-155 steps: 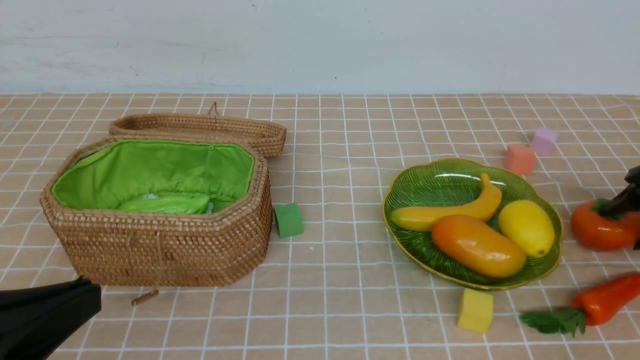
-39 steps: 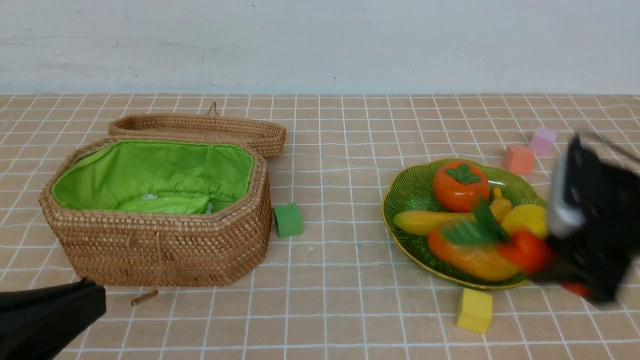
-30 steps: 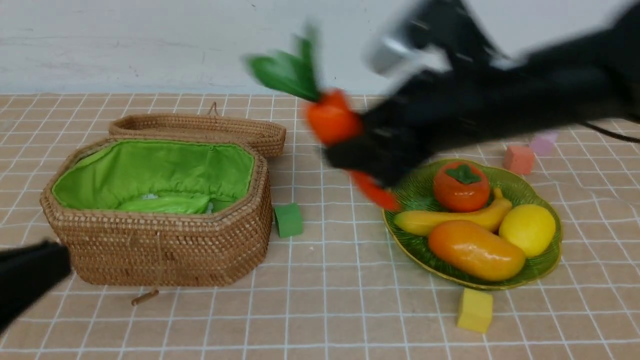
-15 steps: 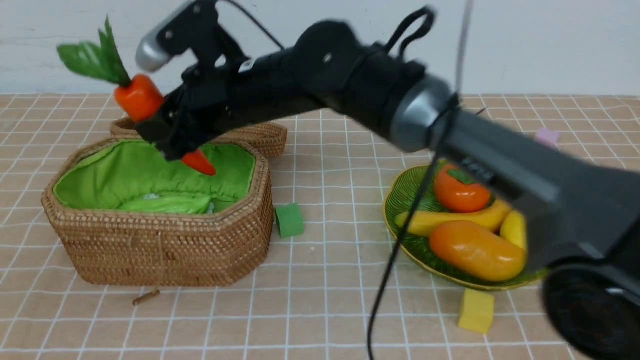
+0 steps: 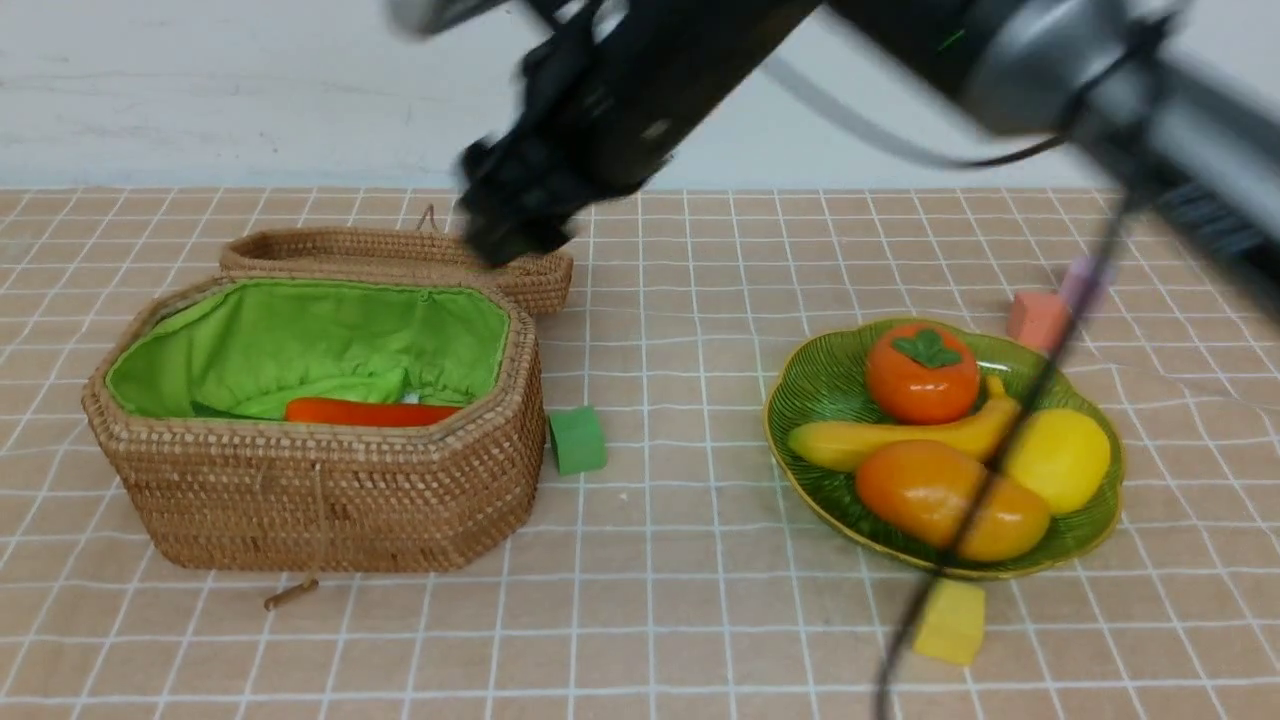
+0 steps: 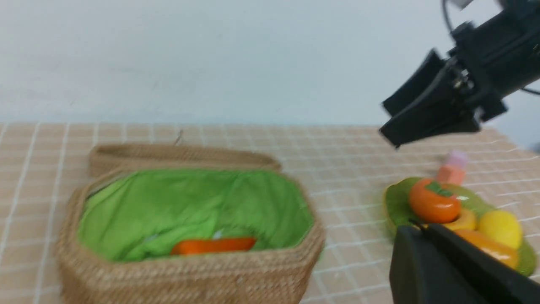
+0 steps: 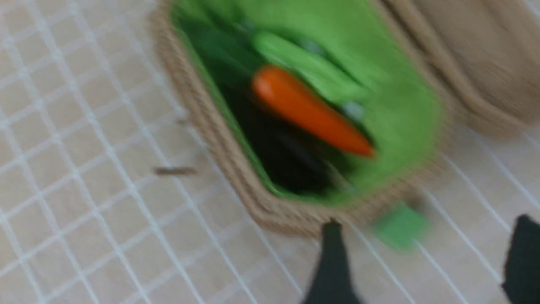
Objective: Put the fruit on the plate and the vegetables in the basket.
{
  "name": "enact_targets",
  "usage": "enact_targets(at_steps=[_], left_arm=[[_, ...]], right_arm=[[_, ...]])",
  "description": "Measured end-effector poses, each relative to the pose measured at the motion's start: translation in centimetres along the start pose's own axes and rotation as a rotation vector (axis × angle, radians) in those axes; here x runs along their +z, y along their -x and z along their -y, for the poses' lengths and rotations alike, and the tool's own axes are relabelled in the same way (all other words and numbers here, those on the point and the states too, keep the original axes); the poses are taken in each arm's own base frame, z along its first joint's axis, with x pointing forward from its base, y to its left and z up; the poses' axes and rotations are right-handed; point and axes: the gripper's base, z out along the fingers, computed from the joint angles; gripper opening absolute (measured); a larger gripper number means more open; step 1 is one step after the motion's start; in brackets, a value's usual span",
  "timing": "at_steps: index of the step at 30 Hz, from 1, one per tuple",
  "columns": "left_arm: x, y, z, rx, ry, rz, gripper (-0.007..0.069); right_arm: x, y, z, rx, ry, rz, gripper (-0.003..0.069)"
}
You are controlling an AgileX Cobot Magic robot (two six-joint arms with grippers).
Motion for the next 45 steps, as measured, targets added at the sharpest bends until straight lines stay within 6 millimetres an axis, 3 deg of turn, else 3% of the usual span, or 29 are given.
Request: enact_targets(at_steps=[1,2,4,6,8,10,13,17,24,30,39,43,45], left_arm=[[-0.3,-0.3,0.1,-0.002,-0.032,0.031,-0.0013],[-0.4,-0.3,0.1,-0.002,-0.039,0.041,-0.0013],[-1.3,-1.6,0.0,-0.025,-0.090,0.099,-0.0013],[-1.7,-2.5,-0.1,-0.037,-0.107,0.118,-0.0013],[-2.4,-4.1,-0.4,-0.056,-0.130,0.146,-0.0013],[-2.6,-5.8,-0.8,-0.061,-0.141,0.157,-0.0013],[-2.3,-7.4,-0.9,-0.060,-0.155,0.157,-0.0013],[-1.7,-8.7,-1.0,-0.054,-0.154,0.126,-0.0013],[-1.7,-8.9,-1.0,-0.054,-0.154,0.121,-0.0013],[-1.7,-8.9,-1.0,-0.054,-0.154,0.122,-0.0013],[-1.7,-8.8,-1.0,-0.054,-0.155,0.122,-0.0006],[-1.7,-8.8,-1.0,-0.054,-0.155,0.122,-0.0005],[-1.7,-8.8,-1.0,-0.054,-0.155,0.122,-0.0002]], right_arm=[[-1.6,-0.2,0.6,0.036,-0.056,-0.006,0.0344],[-2.1,-0.2,0.6,0.037,-0.070,-0.006,0.0329],[-4.9,-0.9,0.7,0.071,-0.119,-0.004,0.0132],[-5.8,-1.4,0.5,0.092,-0.125,-0.011,0.0067],[-8.3,-3.5,-0.2,0.145,-0.139,-0.047,-0.0003],[-10.8,-6.0,-1.0,0.202,-0.153,-0.071,-0.0007],[-12.8,-10.5,-2.2,0.292,-0.163,-0.142,-0.0004],[-13.2,-16.0,-3.4,0.419,-0.171,-0.244,0.0000],[-12.5,-22.6,-4.7,0.509,-0.183,-0.303,0.0003],[-12.4,-25.0,-5.2,0.563,-0.194,-0.333,0.0009],[-12.6,-25.2,-5.4,0.577,-0.189,-0.346,0.0015],[-13.5,-25.9,-4.7,0.497,-0.256,-0.214,-0.0004],[-14.5,-28.1,-3.7,0.474,-0.336,-0.022,-0.0009]])
